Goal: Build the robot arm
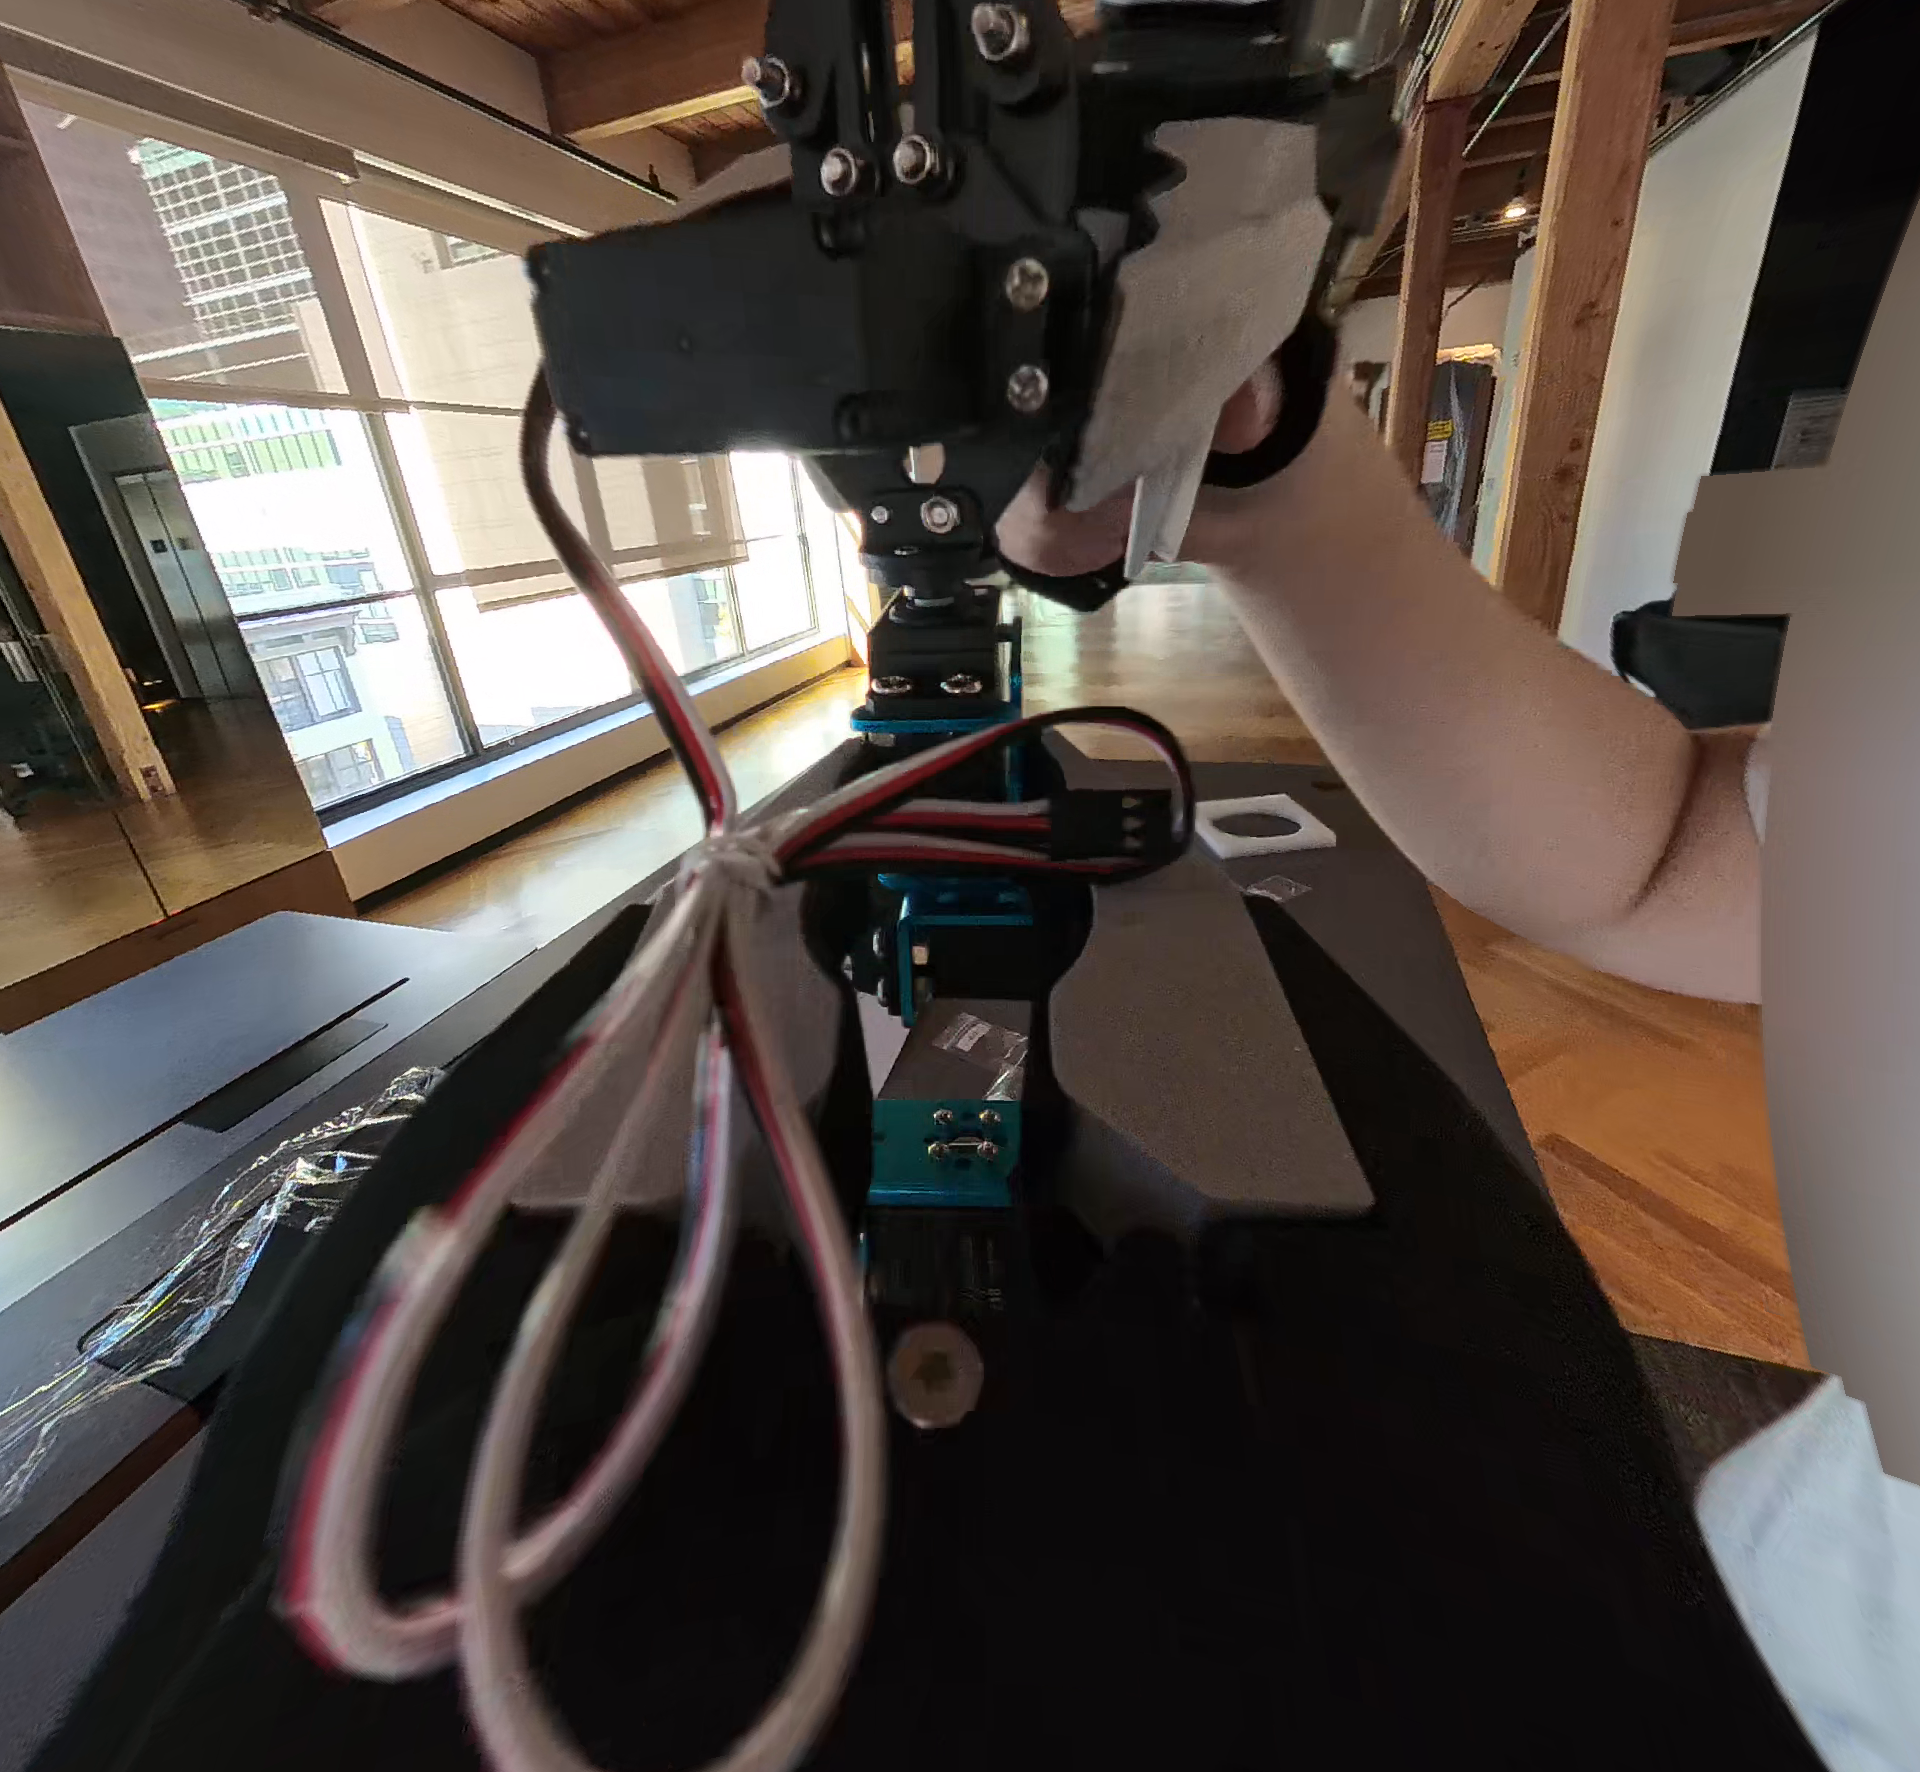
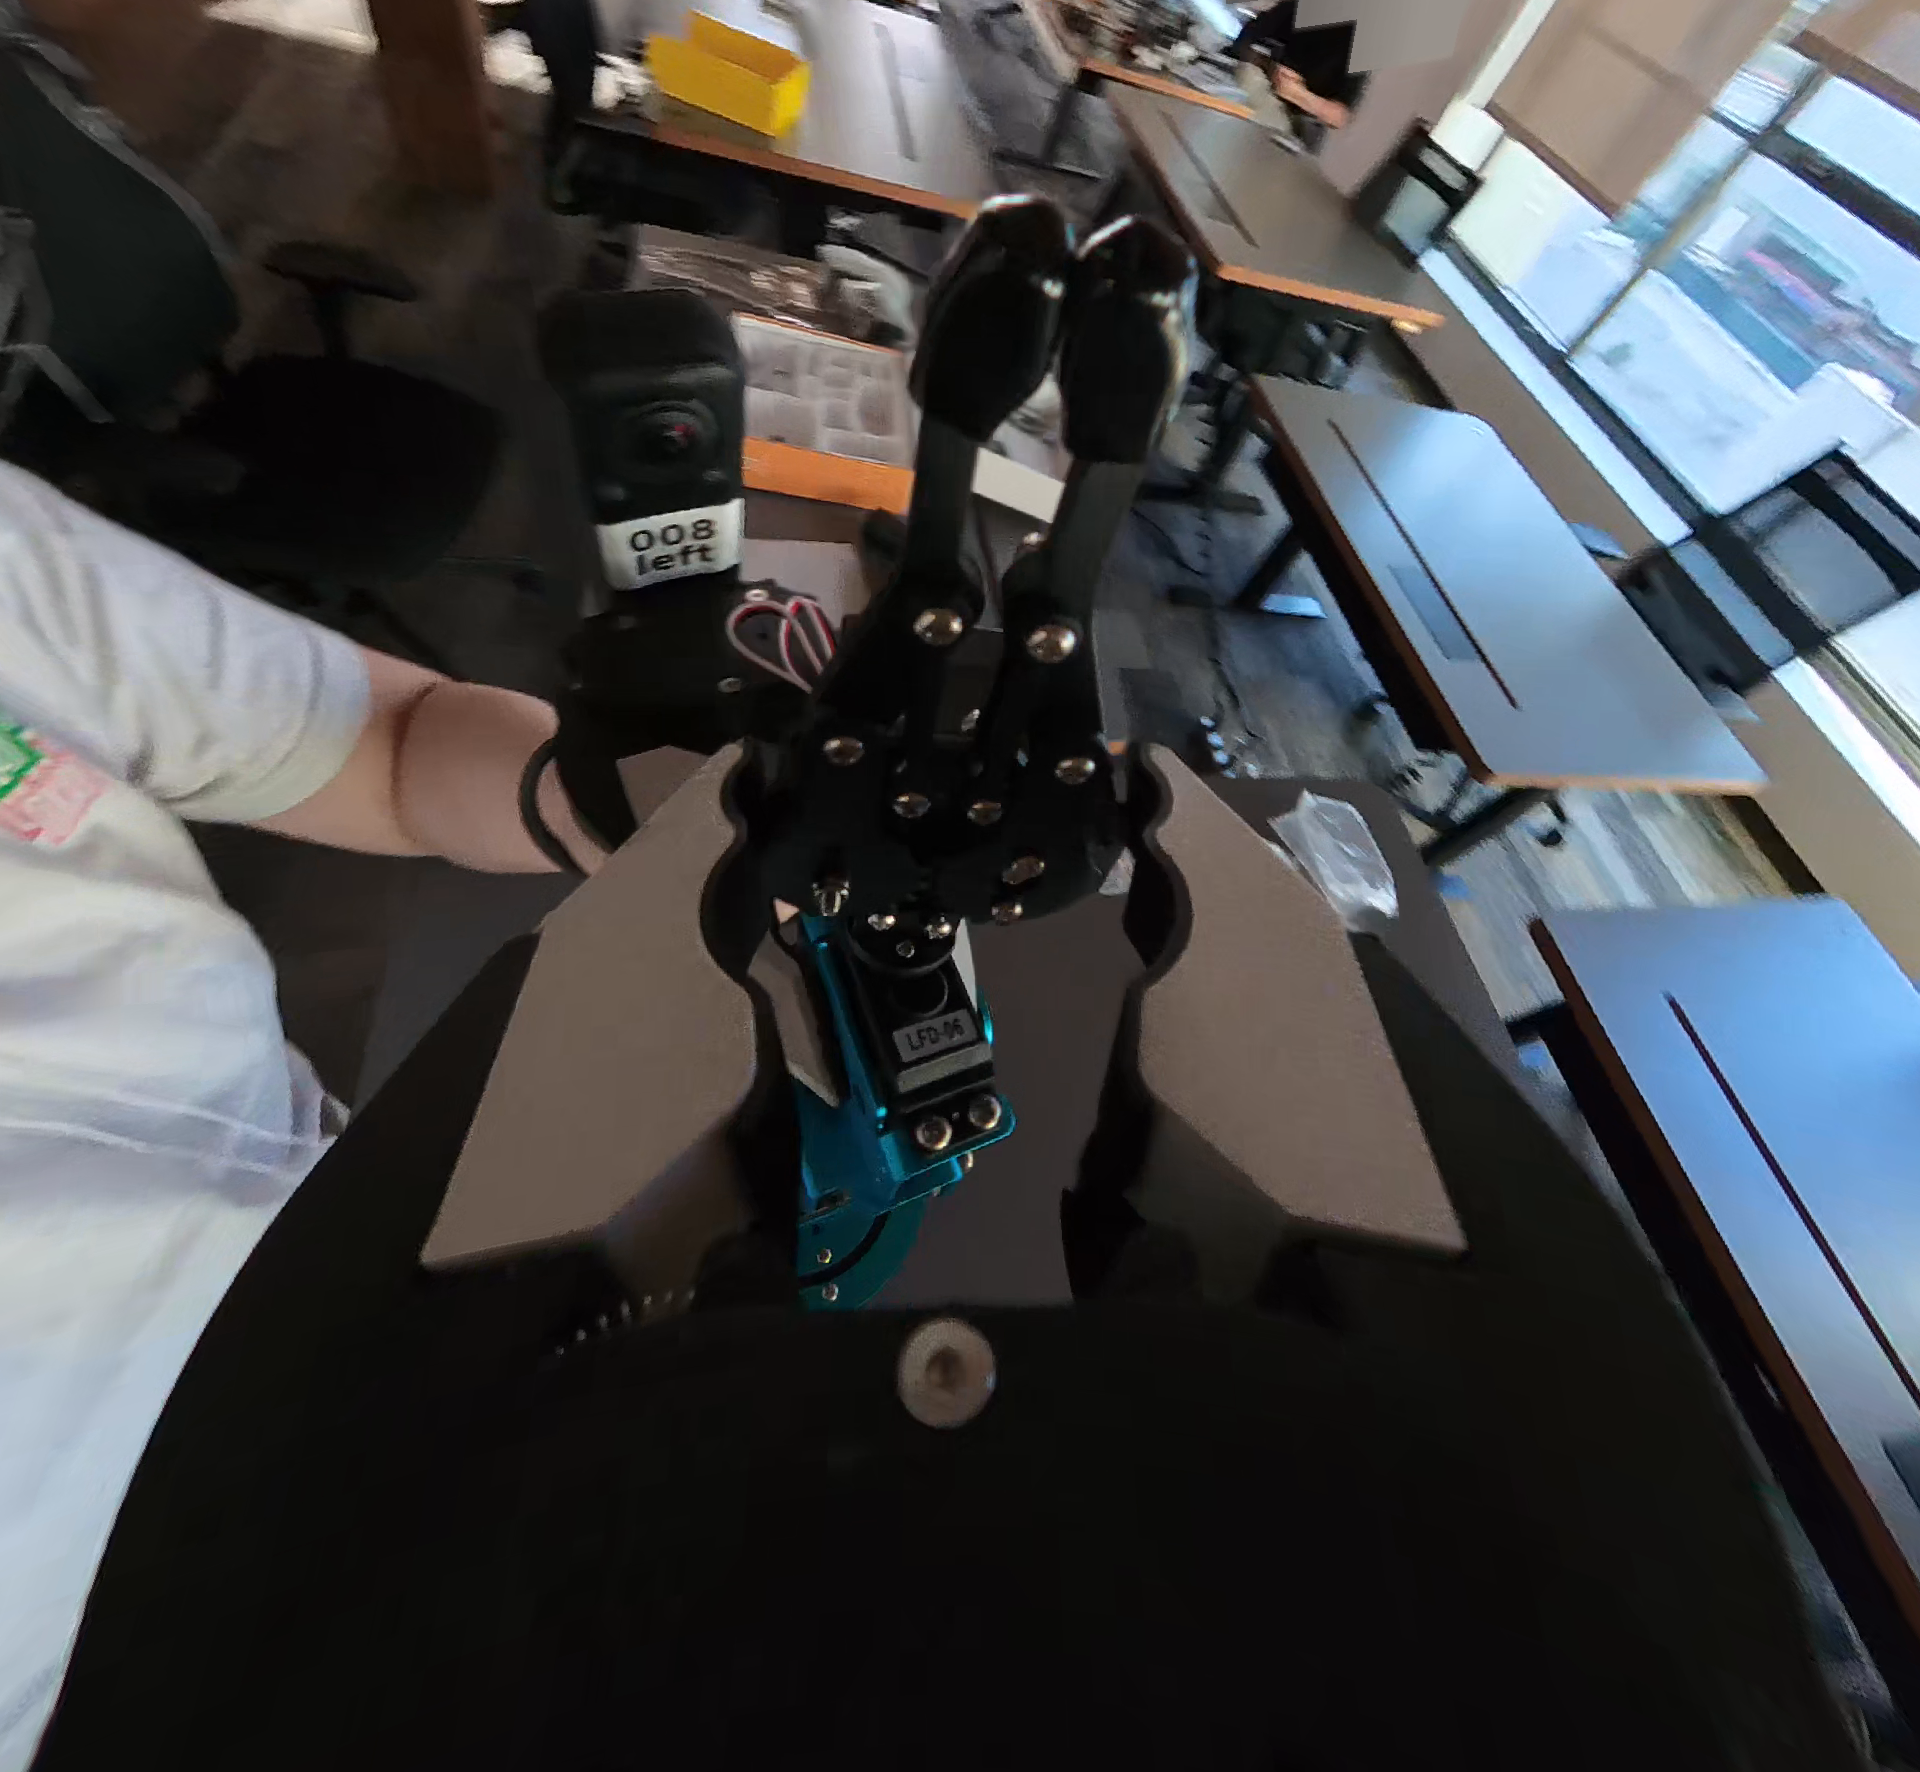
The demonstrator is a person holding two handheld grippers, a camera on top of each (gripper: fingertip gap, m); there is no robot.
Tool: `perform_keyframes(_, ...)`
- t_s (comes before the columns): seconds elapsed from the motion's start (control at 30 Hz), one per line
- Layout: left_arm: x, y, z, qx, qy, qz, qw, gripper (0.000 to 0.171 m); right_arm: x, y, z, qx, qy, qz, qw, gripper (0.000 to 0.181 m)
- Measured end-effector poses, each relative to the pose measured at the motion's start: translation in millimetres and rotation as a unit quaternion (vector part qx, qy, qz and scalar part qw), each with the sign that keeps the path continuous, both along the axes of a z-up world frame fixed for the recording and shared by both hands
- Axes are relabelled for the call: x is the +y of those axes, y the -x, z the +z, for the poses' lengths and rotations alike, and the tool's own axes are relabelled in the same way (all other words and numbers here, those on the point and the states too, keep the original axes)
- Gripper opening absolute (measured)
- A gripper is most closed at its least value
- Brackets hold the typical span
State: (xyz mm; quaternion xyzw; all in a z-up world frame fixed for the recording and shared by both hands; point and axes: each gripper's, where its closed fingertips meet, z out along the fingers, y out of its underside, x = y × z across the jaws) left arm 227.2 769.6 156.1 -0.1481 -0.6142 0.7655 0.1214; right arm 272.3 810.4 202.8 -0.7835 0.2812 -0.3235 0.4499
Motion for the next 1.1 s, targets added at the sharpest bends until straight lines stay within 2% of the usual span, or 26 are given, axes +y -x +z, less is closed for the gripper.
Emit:
perform_keyframes(0.2,-1.2,-0.1,0.1,0.001,0.001,0.012,1.000,0.023,-13.2,-3.7,1.1,-0.021,-0.001,-0.176,0.984,0.068)
perform_keyframes(0.37,-1.2,-0.3,-0.1,-0.001,0.000,0.023,1.000,0.025,-24.1,-2.7,1.1,-0.029,0.024,-0.329,0.944,0.068)
perform_keyframes(0.47,-0.8,-1.2,-0.1,-0.003,0.000,0.028,1.000,0.024,-27.5,-2.9,1.0,-0.029,0.052,-0.390,0.919,0.068)
perform_keyframes(0.53,-0.6,-1.1,-0.2,-0.007,0.000,0.029,1.000,0.024,-29.4,-1.5,-0.6,-0.025,0.083,-0.404,0.911,0.069)
perform_keyframes(0.63,-1.3,-0.5,-0.2,-0.009,0.000,0.026,1.000,0.025,-29.5,5.8,3.0,-0.038,0.130,-0.338,0.931,0.073)
perform_keyframes(0.7,-1.1,-0.5,-0.1,-0.006,0.001,0.020,1.000,0.025,-17.5,19.0,11.7,-0.061,0.124,-0.234,0.962,0.080)
perform_keyframes(0.8,-1.3,0.0,-0.1,-0.004,-0.002,0.017,1.000,0.025,-19.3,44.9,28.1,-0.106,0.110,-0.093,0.984,0.081)
perform_keyframes(0.87,-1.7,0.6,-0.1,-0.003,-0.002,0.012,1.000,0.024,-22.5,54.7,41.6,-0.140,0.067,0.015,0.988,0.079)
perform_keyframes(0.9,-1.7,1.0,-0.1,0.001,-0.002,0.006,1.000,0.024,-23.4,58.6,43.1,-0.123,0.034,0.075,0.989,0.079)
perform_keyframes(0.97,-1.6,1.2,0.1,0.007,-0.002,-0.007,1.000,0.024,-33.1,48.9,49.2,-0.082,-0.024,0.143,0.986,0.081)
perform_keyframes(1.1,-2.1,2.0,0.3,0.007,0.002,-0.013,1.000,0.024,-20.1,25.4,34.8,0.010,-0.034,0.271,0.962,0.082)
